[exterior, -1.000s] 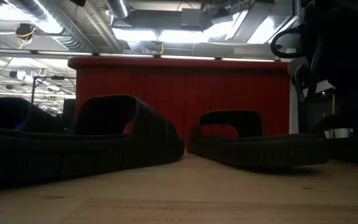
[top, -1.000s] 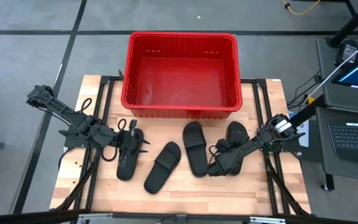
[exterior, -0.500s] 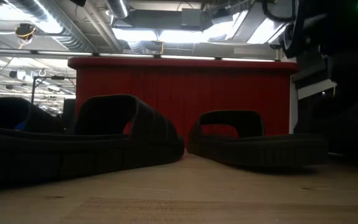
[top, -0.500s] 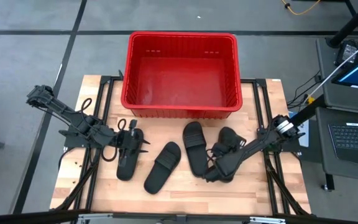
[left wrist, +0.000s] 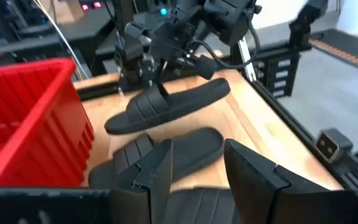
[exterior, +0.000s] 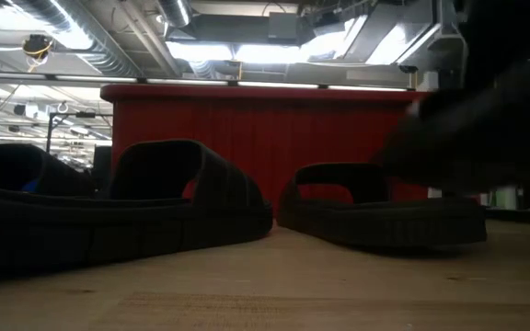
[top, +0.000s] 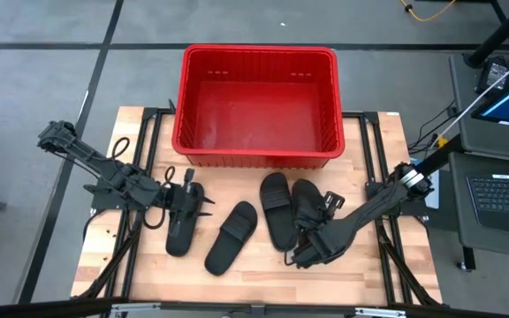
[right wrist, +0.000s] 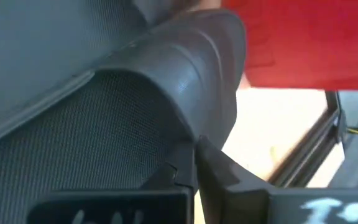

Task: Pick and place slides into bin
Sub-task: Put the black slide into the bin

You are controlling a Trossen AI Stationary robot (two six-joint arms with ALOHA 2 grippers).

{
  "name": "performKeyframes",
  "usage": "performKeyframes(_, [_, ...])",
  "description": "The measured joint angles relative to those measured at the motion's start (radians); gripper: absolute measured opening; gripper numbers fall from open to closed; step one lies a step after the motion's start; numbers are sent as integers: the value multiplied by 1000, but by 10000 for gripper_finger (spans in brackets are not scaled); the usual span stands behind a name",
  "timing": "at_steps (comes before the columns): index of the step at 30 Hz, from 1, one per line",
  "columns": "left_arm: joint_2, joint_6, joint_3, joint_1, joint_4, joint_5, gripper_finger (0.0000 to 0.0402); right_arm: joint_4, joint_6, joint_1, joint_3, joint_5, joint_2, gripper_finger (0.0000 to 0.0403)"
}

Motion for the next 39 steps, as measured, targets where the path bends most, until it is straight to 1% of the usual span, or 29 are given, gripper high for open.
performKeyframes(2, [0,12,0,0,27,-15,140,1,0,10,30,45,-23,6])
performKeyframes(6, [0,28,0,0,34,-34,140,2,-33,38,77,179,-62,6])
performKeyframes(10, [0,27,0,0,36,-78,140,2,-99,51,126,320,-88,6])
performKeyframes(14, [-5,7,0,0,71,-162,140,4,-188,47,164,458,-100,6])
performKeyframes(18, [-29,45,0,0,107,-206,140,3,-288,16,205,551,-119,6])
performKeyframes(24, [-65,52,0,0,125,-207,140,2,-392,-29,279,662,-153,6])
performKeyframes(30, [-71,55,0,0,125,-207,140,3,-480,-90,356,760,-162,6])
performKeyframes(32, [-71,55,0,0,125,-207,140,3,-512,-112,388,771,-162,6])
performKeyframes(36, [-71,55,0,0,125,-209,140,4,-524,-161,422,788,-164,6])
performKeyframes(39, [-71,55,0,0,125,-238,140,4,-548,-200,425,816,-164,6])
